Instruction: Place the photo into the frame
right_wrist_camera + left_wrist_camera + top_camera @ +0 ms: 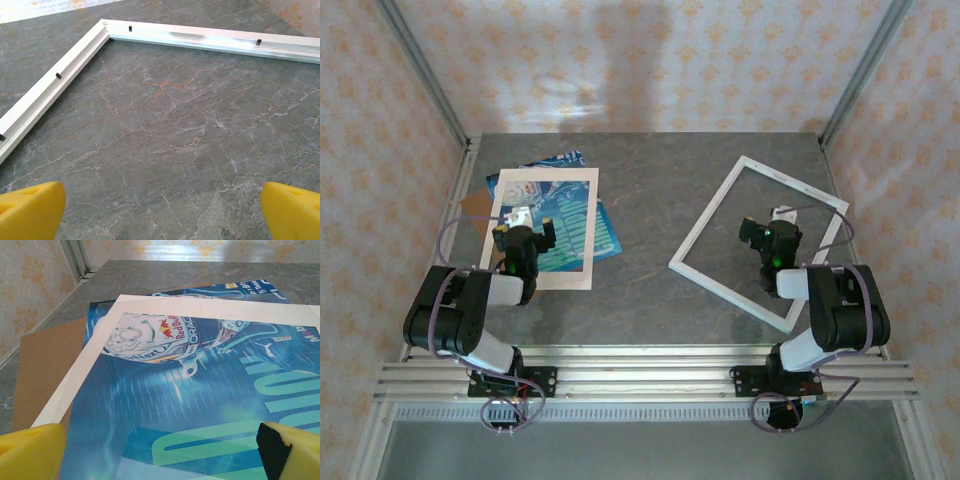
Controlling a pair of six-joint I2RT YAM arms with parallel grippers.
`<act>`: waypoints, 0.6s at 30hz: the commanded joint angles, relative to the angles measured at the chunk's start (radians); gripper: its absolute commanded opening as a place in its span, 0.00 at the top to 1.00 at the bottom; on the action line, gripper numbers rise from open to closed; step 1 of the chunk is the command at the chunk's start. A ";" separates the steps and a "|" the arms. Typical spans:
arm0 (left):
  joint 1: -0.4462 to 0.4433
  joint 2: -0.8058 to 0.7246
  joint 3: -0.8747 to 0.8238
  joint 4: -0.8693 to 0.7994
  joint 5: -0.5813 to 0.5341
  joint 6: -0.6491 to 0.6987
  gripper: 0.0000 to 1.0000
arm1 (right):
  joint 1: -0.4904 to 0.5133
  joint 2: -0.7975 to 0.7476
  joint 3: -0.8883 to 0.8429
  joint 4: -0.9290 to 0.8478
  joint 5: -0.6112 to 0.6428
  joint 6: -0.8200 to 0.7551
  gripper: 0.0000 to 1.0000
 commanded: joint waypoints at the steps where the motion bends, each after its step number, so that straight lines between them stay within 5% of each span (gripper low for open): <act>1: -0.005 0.011 0.019 0.036 -0.026 0.012 0.00 | 0.003 0.004 0.017 0.027 0.027 -0.017 0.01; 18: -0.005 0.011 0.019 0.033 -0.024 0.010 0.00 | 0.003 0.004 0.021 0.021 0.024 -0.014 0.01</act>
